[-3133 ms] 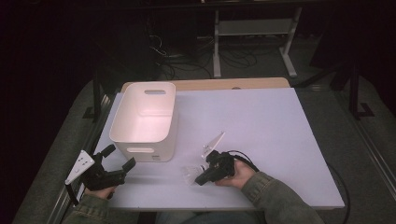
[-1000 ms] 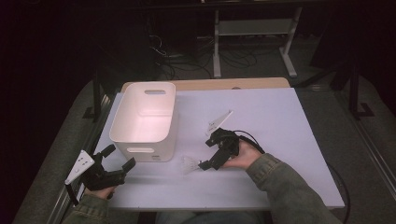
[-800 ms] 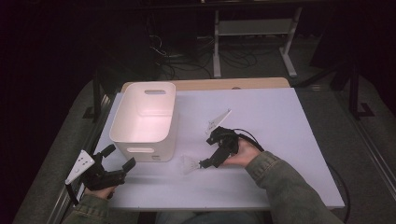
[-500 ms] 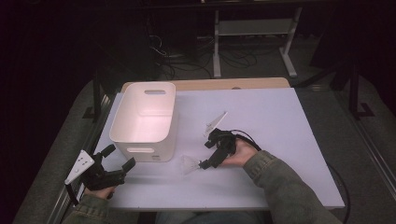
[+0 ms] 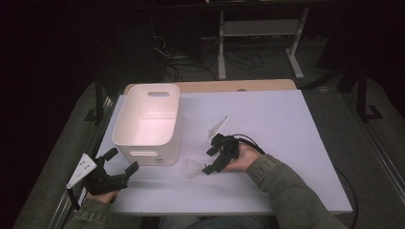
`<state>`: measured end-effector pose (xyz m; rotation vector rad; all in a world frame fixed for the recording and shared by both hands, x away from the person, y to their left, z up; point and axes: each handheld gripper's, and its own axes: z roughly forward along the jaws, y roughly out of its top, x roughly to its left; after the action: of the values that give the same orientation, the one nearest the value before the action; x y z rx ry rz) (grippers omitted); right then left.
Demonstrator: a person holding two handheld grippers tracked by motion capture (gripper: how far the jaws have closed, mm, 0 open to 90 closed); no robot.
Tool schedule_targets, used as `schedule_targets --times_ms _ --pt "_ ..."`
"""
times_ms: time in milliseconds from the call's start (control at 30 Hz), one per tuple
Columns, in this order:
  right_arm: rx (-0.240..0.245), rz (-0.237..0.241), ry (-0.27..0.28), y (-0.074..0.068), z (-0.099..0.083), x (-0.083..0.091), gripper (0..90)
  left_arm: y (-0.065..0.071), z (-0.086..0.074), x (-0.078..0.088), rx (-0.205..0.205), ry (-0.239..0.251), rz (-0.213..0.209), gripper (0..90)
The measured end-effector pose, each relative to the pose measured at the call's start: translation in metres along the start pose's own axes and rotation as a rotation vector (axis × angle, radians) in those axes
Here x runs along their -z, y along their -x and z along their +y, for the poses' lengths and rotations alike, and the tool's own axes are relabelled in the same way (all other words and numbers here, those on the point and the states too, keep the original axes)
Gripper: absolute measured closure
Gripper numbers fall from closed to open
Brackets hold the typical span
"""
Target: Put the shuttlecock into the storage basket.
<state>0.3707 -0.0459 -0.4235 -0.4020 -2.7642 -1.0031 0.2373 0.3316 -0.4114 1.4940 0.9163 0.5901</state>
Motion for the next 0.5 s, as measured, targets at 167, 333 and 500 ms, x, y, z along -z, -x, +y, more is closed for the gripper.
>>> schedule_targets --times_ms 167,333,500 --pt "0.004 0.018 -0.016 0.0003 0.0001 -0.0053 22.6 -0.0002 0.0000 0.0001 0.000 -0.002 0.002 0.0" --pt "0.018 0.027 -0.031 0.0003 0.0001 -0.0094 32.2 0.0000 -0.0001 0.0001 0.000 -0.001 0.000 0.0" --pt "0.015 0.030 -0.040 -0.0008 -0.0004 -0.0104 42.4 -0.0001 -0.0001 0.0001 0.000 -0.001 0.001 0.0"
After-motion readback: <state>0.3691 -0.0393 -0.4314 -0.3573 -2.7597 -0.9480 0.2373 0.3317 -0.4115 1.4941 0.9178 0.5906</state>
